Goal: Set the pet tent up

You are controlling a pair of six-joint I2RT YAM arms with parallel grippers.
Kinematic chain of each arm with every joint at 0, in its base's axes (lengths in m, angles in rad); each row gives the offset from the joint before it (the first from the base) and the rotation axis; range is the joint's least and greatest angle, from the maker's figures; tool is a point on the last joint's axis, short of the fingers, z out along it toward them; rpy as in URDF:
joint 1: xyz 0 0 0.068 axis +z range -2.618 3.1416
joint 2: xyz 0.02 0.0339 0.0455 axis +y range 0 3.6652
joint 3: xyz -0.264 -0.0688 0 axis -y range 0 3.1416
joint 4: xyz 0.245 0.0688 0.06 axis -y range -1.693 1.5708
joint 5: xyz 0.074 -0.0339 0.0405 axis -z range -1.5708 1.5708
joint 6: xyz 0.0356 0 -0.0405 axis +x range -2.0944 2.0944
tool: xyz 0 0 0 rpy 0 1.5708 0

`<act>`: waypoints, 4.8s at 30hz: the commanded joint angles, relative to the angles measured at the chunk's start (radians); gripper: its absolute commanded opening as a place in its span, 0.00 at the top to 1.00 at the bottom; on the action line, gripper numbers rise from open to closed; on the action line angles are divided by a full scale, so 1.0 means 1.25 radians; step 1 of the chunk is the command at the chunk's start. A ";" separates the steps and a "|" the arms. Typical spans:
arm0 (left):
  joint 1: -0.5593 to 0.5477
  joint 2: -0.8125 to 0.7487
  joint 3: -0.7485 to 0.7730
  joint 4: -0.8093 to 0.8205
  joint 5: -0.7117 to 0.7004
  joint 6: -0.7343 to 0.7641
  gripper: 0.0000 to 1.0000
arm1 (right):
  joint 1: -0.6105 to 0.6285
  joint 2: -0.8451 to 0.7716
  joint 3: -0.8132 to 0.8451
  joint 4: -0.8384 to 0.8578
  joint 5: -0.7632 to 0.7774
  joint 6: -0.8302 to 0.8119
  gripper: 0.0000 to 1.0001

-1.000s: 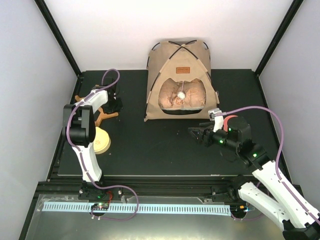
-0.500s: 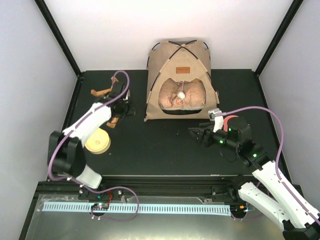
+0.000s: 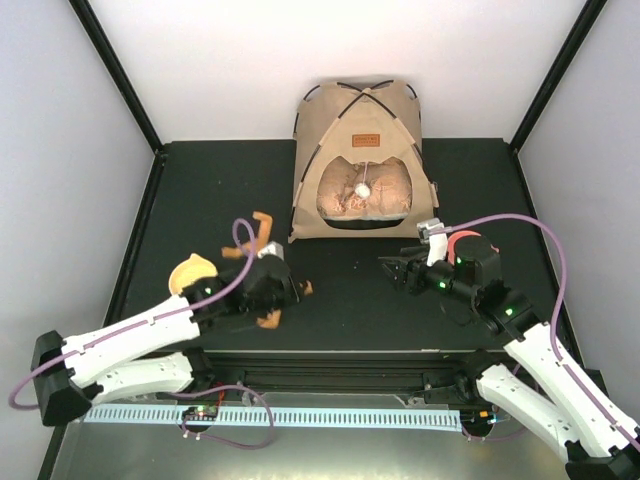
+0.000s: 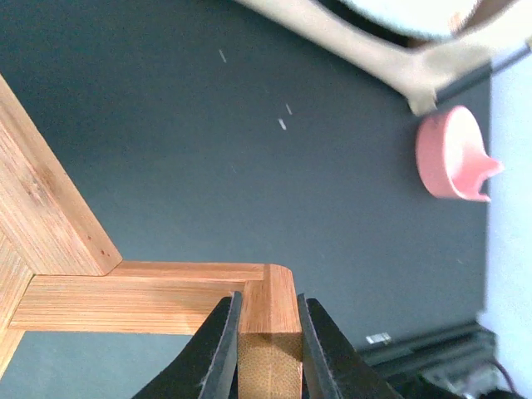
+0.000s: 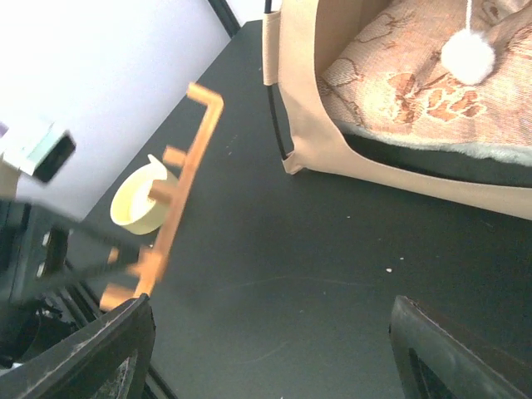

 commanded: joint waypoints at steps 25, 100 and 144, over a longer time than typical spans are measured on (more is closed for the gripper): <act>0.016 0.047 0.055 -0.122 -0.315 0.182 0.01 | -0.053 0.033 0.058 -0.316 0.432 0.217 0.02; 0.055 0.519 0.280 -0.075 -0.089 0.322 0.98 | -0.435 0.233 -0.083 -0.144 0.404 0.362 0.30; 0.106 0.500 0.251 -0.042 -0.190 0.358 0.98 | -0.453 0.464 0.037 -0.120 0.561 0.396 0.39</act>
